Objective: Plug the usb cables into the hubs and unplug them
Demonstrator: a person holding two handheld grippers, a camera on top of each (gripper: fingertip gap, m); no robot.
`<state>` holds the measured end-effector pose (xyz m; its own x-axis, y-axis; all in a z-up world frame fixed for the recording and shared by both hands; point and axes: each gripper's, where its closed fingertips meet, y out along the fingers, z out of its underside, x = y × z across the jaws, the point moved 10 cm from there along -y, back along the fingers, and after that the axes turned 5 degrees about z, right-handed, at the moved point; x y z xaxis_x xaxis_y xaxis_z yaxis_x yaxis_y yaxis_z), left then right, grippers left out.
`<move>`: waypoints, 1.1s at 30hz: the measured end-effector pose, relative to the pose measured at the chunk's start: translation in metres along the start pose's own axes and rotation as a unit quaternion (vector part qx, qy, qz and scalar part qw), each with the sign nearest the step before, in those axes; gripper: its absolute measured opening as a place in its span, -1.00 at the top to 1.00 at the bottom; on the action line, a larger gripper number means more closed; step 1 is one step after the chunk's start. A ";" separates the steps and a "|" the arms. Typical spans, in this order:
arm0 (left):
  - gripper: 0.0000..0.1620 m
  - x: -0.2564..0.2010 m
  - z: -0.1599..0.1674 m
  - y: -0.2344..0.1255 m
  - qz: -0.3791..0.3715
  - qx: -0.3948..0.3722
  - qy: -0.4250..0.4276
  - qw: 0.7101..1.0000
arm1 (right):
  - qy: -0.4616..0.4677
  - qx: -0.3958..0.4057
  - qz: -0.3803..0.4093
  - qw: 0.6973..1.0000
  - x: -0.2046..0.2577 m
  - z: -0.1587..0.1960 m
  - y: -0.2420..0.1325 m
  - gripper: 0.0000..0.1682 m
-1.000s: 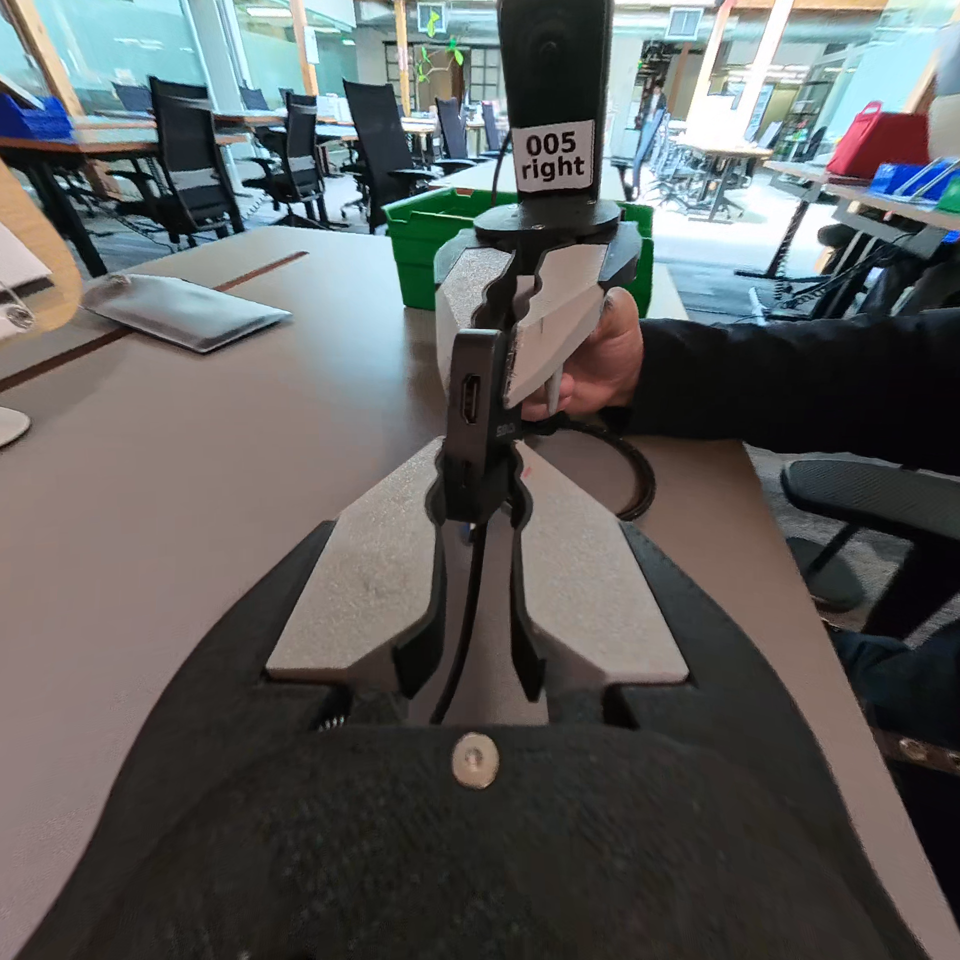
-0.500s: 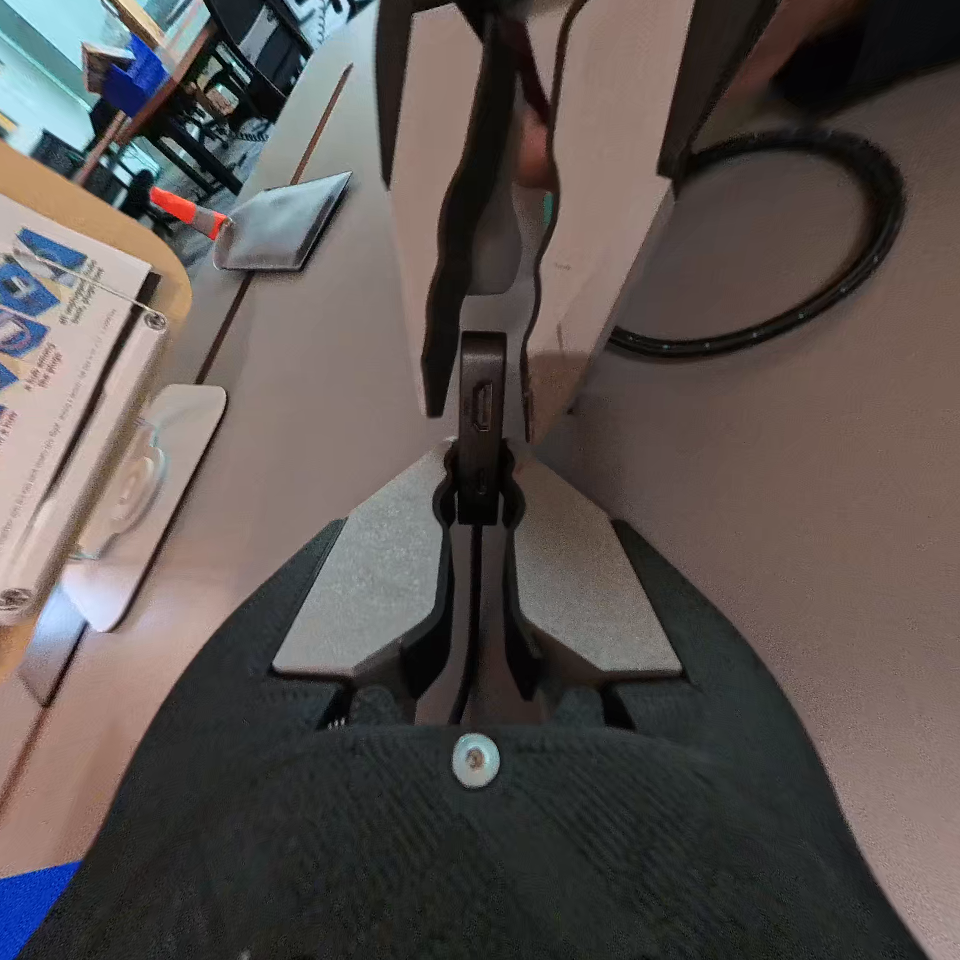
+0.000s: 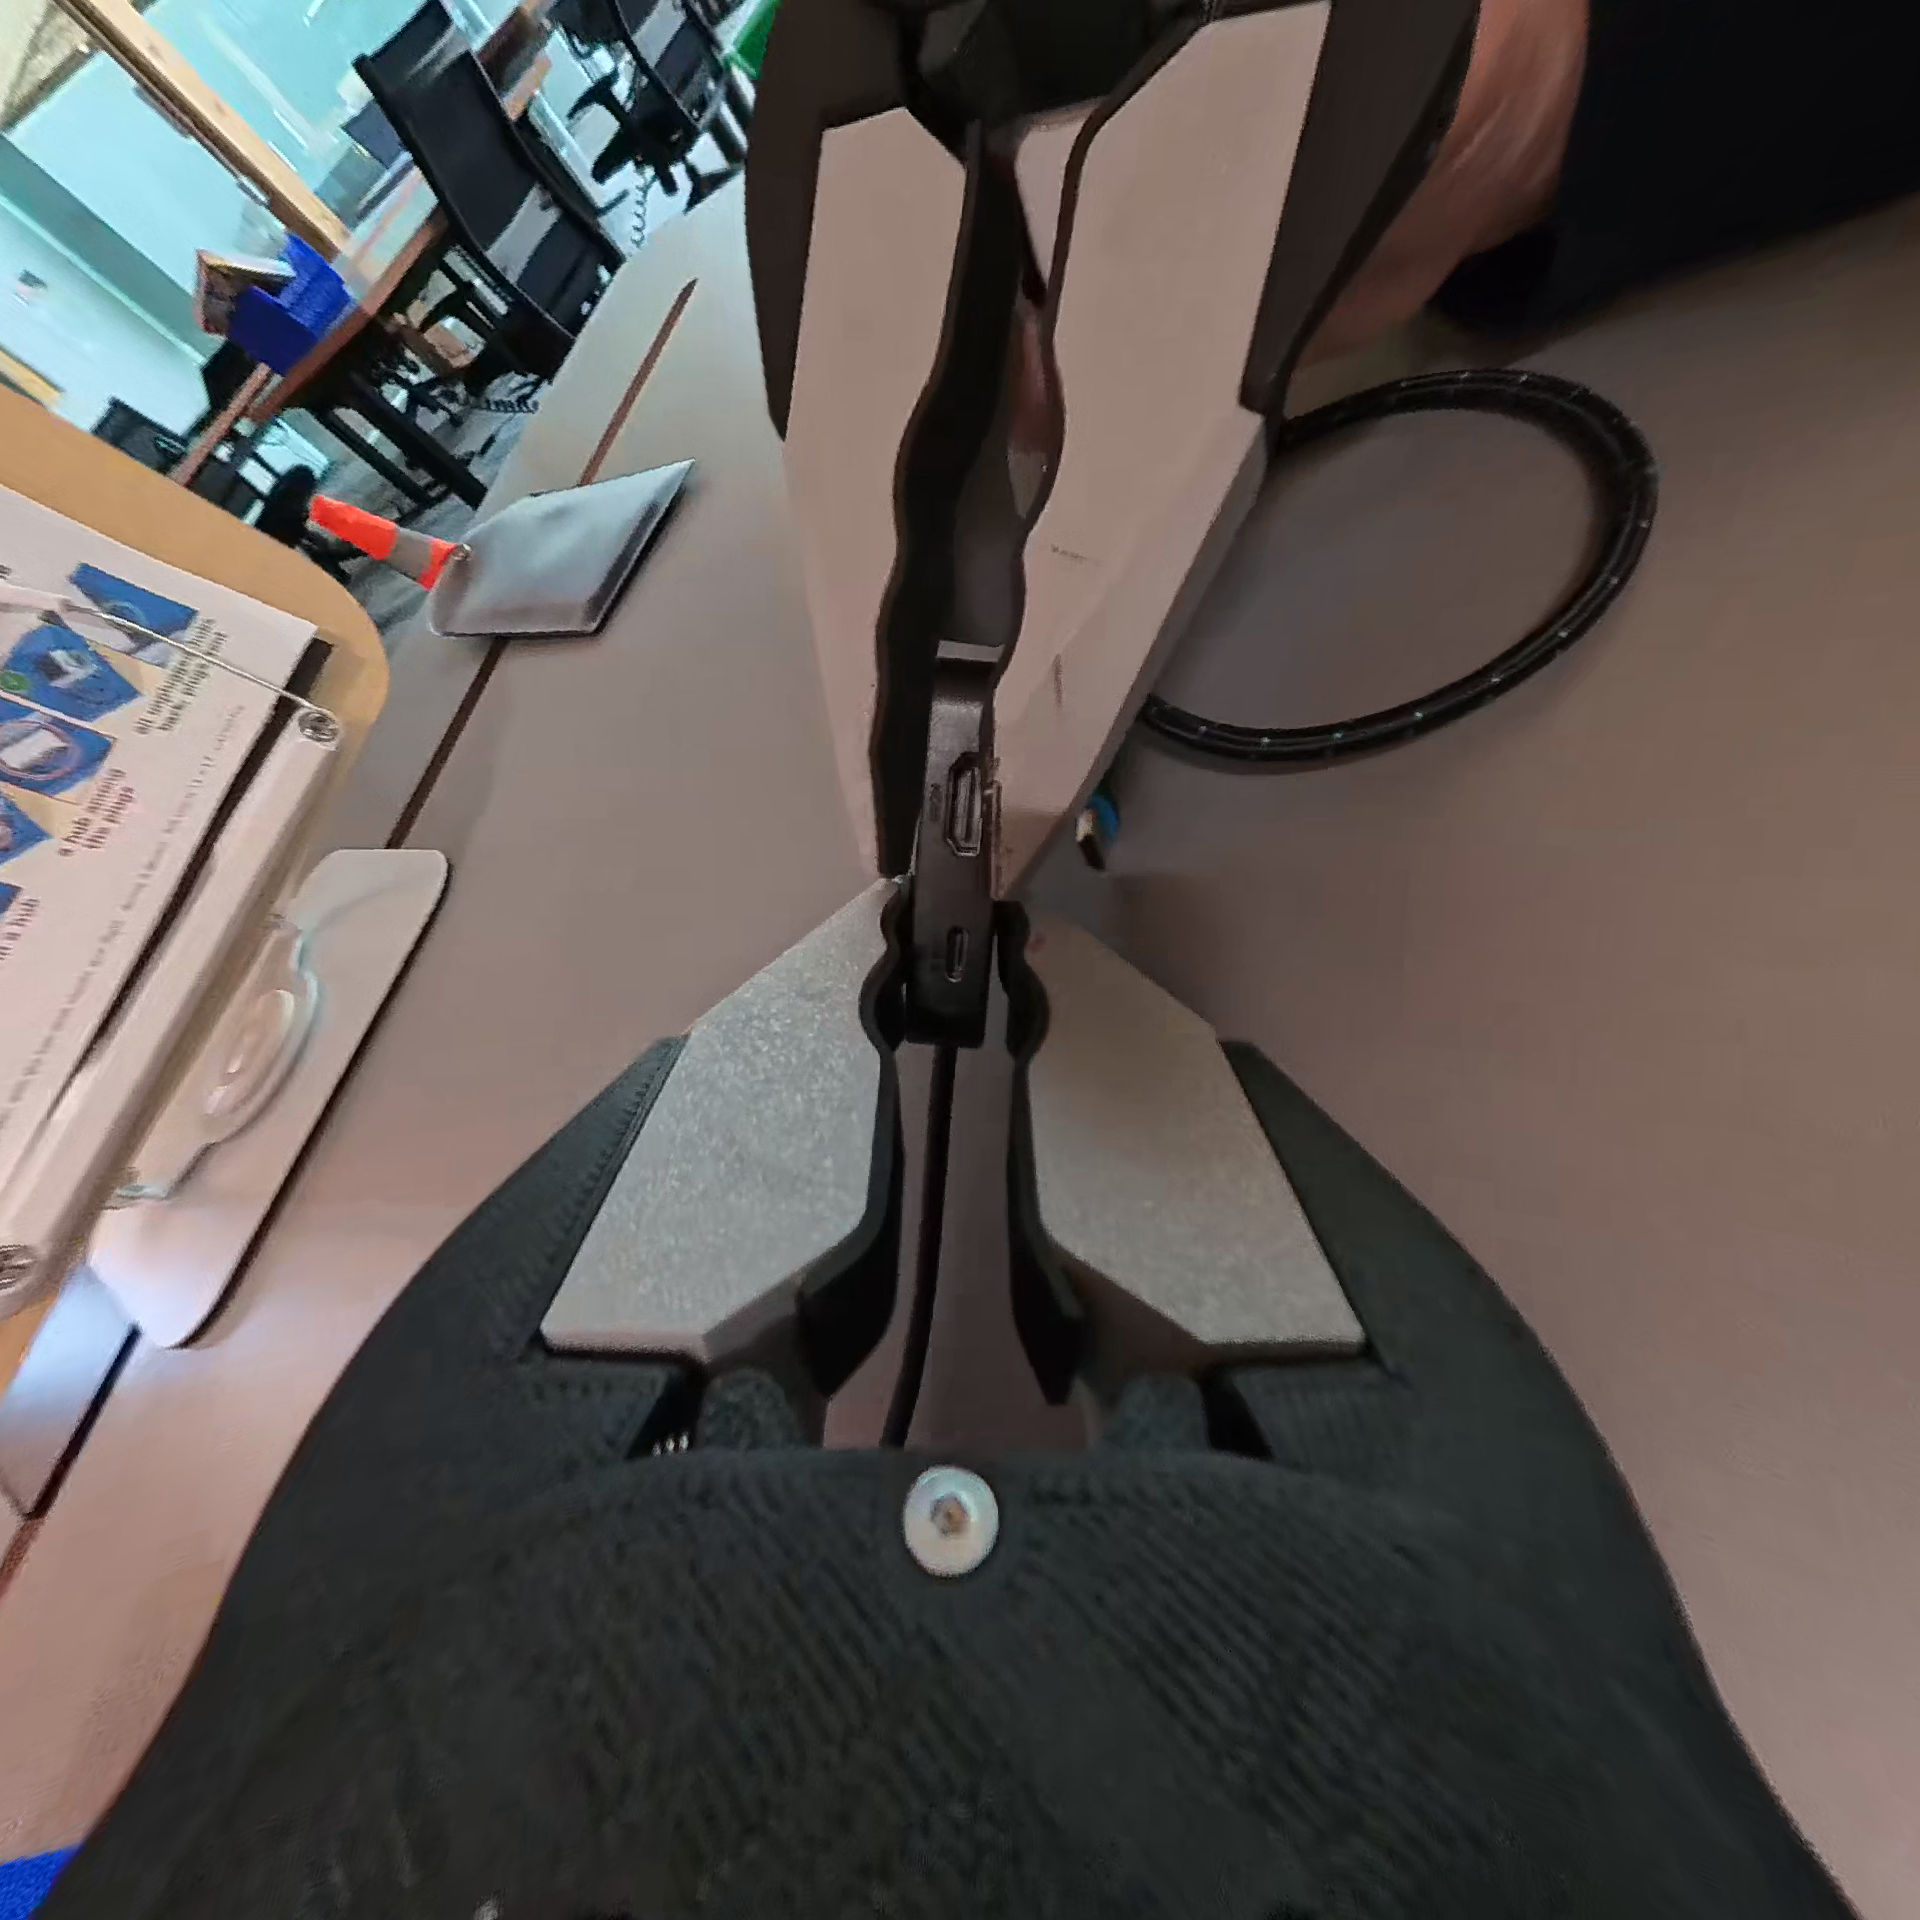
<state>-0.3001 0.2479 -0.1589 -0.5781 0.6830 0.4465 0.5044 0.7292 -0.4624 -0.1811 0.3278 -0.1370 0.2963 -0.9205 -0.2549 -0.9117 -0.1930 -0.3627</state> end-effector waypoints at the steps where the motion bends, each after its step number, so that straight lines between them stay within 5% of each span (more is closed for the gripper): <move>1: 0.84 0.000 0.000 0.000 0.002 -0.001 -0.005 1.000 | 0.001 0.000 -0.001 1.000 0.000 0.000 0.000 0.86; 8: 0.67 0.004 0.004 0.003 0.021 -0.016 -0.066 0.997 | 0.018 -0.039 -0.022 0.999 0.000 -0.008 -0.005 0.87; 16: 0.85 0.002 -0.009 -0.004 0.037 -0.062 -0.054 0.996 | 0.054 -0.101 -0.056 0.992 -0.006 -0.012 -0.021 0.86; 23: 0.86 -0.003 0.004 0.004 -0.009 0.069 0.016 0.997 | -0.032 0.015 0.004 0.999 0.001 0.000 -0.013 0.81; 26: 0.85 0.000 0.005 0.003 -0.017 0.079 0.021 0.996 | -0.075 0.053 0.042 0.995 0.004 0.003 -0.010 0.71; 33: 0.85 -0.006 0.005 0.007 -0.021 0.092 0.049 0.994 | -0.120 0.090 0.036 0.988 0.010 0.004 0.005 0.82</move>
<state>-0.2957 0.2485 -0.1685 -0.5271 0.6592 0.5364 0.3492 0.7434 -0.5704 -0.1812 0.3188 -0.1446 0.3118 -0.8184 -0.4827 -0.8734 -0.0469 -0.4847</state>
